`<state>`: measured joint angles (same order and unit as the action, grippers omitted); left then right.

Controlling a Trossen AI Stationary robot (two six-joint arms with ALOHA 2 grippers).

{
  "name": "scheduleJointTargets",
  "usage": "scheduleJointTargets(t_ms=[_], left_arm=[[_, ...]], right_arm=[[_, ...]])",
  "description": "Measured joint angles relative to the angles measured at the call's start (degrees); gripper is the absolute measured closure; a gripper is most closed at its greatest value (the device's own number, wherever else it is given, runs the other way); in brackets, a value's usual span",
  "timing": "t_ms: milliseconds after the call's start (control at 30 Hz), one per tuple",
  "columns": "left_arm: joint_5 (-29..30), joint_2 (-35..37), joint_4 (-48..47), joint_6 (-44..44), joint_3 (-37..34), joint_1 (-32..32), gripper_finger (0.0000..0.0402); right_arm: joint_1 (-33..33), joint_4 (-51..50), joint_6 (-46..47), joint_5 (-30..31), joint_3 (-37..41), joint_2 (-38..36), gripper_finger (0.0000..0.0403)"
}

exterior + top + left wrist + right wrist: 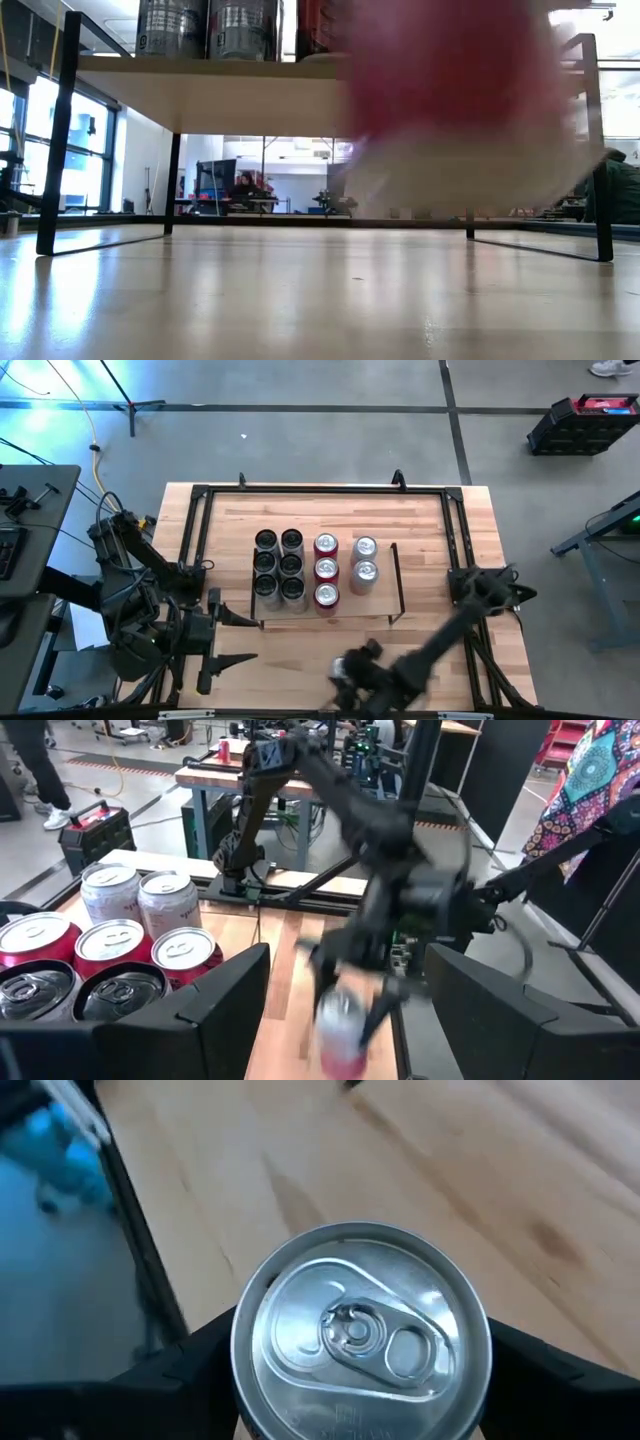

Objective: Place canned beverage on shelf
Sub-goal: Put the pink white soda can on the shelf aligned with the orange white soda cans

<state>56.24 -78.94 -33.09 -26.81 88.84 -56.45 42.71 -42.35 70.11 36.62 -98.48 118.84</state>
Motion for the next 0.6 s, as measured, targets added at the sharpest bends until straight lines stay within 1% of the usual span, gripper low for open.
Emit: scheduleJointTargets(t_ms=[67,133,200,233,367,467,600], left_arm=[[0.02,0.0,-0.03,0.07,0.0,-0.22,0.0145],[-0.02,0.0,0.01,0.91,0.0,-0.24,0.0145],[-0.04,0.0,-0.04,1.98,0.0,-0.24,0.0145],[-0.02,0.0,0.03,2.47,0.0,-0.24,0.0145],[0.03,0.03,0.02,3.35,0.0,0.54,0.0145],[-0.04,0.04,0.03,3.36,0.0,1.24,0.0145],[-0.33,0.06,0.03,2.21,0.0,1.85,0.0145]], right_arm=[[3.37,-6.05,8.61,5.7,0.0,-2.05,0.0118],[6.46,-10.95,14.99,11.03,0.0,-4.01,0.0118],[8.56,-14.18,17.49,15.97,0.0,-6.14,0.0118],[8.86,-15.94,17.81,17.28,-0.04,-7.21,0.0118],[7.48,-22.13,18.31,17.88,-0.02,-10.89,0.0118],[5.34,-24.69,15.41,18.84,-0.02,-14.63,0.0118],[2.32,-28.87,13.45,18.53,-0.04,-18.81,0.0118]])
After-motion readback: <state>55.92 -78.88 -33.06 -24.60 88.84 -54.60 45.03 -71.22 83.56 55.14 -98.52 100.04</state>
